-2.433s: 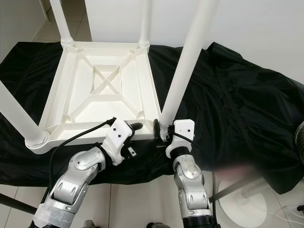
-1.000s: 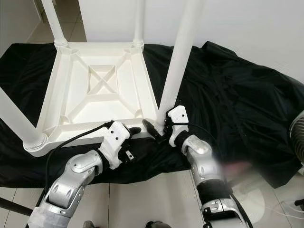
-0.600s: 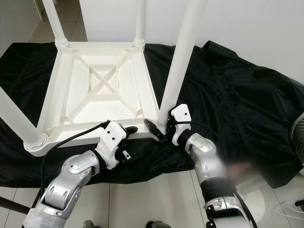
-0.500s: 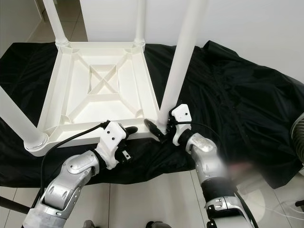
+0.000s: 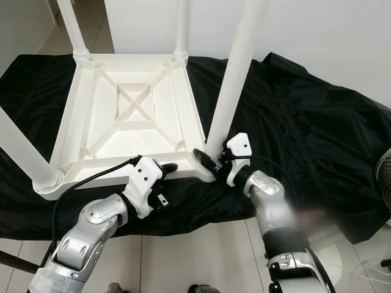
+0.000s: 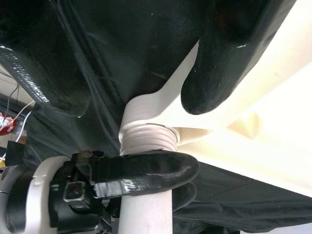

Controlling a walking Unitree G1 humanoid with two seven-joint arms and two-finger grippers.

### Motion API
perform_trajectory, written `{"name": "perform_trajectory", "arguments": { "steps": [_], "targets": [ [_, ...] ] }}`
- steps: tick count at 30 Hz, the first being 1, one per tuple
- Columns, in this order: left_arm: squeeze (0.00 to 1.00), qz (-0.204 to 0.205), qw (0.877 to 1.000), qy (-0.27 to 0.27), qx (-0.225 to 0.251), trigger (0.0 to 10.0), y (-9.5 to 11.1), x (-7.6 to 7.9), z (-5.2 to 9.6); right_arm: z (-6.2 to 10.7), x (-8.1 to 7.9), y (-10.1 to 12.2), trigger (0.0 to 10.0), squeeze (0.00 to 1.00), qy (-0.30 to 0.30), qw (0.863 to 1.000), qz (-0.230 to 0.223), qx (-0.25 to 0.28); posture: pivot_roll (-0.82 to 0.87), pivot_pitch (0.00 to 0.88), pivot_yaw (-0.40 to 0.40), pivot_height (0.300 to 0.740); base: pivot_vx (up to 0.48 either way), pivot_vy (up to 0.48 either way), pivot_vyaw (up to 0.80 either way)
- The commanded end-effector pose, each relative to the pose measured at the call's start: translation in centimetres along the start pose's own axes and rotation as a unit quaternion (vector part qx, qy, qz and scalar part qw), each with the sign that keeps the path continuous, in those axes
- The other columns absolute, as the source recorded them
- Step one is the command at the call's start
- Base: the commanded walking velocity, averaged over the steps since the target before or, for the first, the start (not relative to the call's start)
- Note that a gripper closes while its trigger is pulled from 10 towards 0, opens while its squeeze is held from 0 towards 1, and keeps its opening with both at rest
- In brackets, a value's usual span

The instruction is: Building children table

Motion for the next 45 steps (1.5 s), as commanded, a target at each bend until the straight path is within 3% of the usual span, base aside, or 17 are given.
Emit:
{"name": "perform_trajectory", "arguments": {
  "steps": [1,6,9,15,20,21,22,24,25,29,34,35,36,37,45],
  "targets": [
    [0.00,-0.006,1.000,-0.002,-0.003,10.0,0.0,0.3,0.0,0.6,0.8,-0.2,10.0,0.00,-0.026,1.000,-0.013,0.002,-0.02,0.096,-0.050,0.740,0.000,0.000,0.00],
    [0.00,-0.008,1.000,0.000,-0.003,10.0,0.0,0.3,-0.1,0.5,1.2,0.2,10.0,0.00,-0.060,0.998,-0.013,0.012,-0.02,0.096,-0.050,0.740,0.000,0.000,0.00],
    [0.00,-0.010,1.000,0.001,-0.003,10.0,0.0,0.2,-0.1,0.4,1.4,0.5,10.0,0.00,-0.127,0.991,-0.020,0.027,-0.02,0.098,-0.051,0.740,0.000,0.000,0.00],
    [0.00,-0.010,1.000,0.002,-0.002,10.0,0.0,0.3,-0.1,0.3,0.1,0.5,10.0,0.00,-0.208,0.977,-0.031,0.042,-0.02,0.101,-0.051,0.740,0.000,0.000,0.00],
    [0.00,-0.010,1.000,0.003,-0.002,10.0,0.0,0.4,-0.1,0.3,-0.3,0.2,10.0,0.00,-0.228,0.972,-0.034,0.039,-0.03,0.102,-0.050,0.740,0.000,0.000,0.00],
    [0.00,-0.007,1.000,0.002,-0.002,10.0,0.0,0.5,-0.1,0.6,-0.2,-0.5,10.0,0.00,-0.296,0.953,-0.054,0.036,-0.02,0.100,-0.057,0.740,0.000,0.000,0.00],
    [0.00,-0.007,1.000,0.002,-0.002,10.0,0.0,0.5,-0.1,0.6,-0.2,-0.5,10.0,0.00,-0.296,0.953,-0.054,0.036,-0.02,0.100,-0.057,0.740,0.000,0.000,0.00],
    [0.00,-0.007,1.000,0.005,-0.002,10.0,-0.1,0.4,-0.1,1.2,-0.4,-1.4,10.0,0.00,-0.371,0.926,-0.065,0.029,-0.02,0.098,-0.060,0.740,0.000,0.000,0.00],
    [0.00,-0.007,1.000,0.007,-0.002,10.0,-0.1,0.4,-0.1,1.2,-1.0,-1.8,10.0,0.00,-0.388,0.918,-0.074,0.026,-0.01,0.095,-0.064,0.740,0.000,0.000,0.00],
    [0.00,-0.006,1.000,0.009,-0.001,10.0,-0.1,0.4,-0.1,0.4,-2.3,-2.0,10.0,0.00,-0.378,0.922,-0.085,0.026,-0.01,0.094,-0.065,0.740,0.000,0.000,0.00],
    [0.00,-0.007,1.000,0.010,0.001,10.0,0.0,0.5,-0.2,0.4,-2.1,-1.1,10.0,0.00,-0.364,0.928,-0.075,0.038,-0.02,0.091,-0.070,0.740,0.000,0.000,0.00],
    [0.00,-0.007,1.000,0.010,0.002,10.0,0.0,0.5,-0.3,0.5,-2.0,-0.9,10.0,0.93,-0.362,0.928,-0.076,0.042,-0.02,0.089,-0.075,0.740,0.000,0.000,0.00],
    [0.00,-0.007,1.000,0.010,0.002,10.0,0.0,0.5,-0.3,0.5,-2.0,-0.9,10.0,0.93,-0.362,0.928,-0.076,0.042,-0.02,0.089,-0.075,0.740,0.000,0.000,0.00],
    [0.00,-0.006,1.000,0.010,0.002,10.0,0.0,0.5,-0.3,0.6,-1.9,-0.7,10.0,1.00,-0.356,0.930,-0.079,0.048,-0.02,0.088,-0.076,0.740,0.000,0.000,0.00],
    [0.00,-0.006,1.000,0.013,0.005,10.0,0.1,0.6,-0.5,1.3,-2.3,0.2,10.0,1.00,-0.296,0.948,-0.092,0.069,-0.02,0.080,-0.082,0.740,0.000,0.000,0.00]
  ]
}}
Point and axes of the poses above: a point about 5 cm out from each wrist's last joint towards the gripper, its own z axis pointing back from the gripper into the wrist, its own y axis along the axis of the wrist's last joint, x = y × z, the point moved 4 cm from there along -z, pointing out of the wrist towards the gripper, and after that the axes turned 10 degrees about -z, right-handed, at the moved point
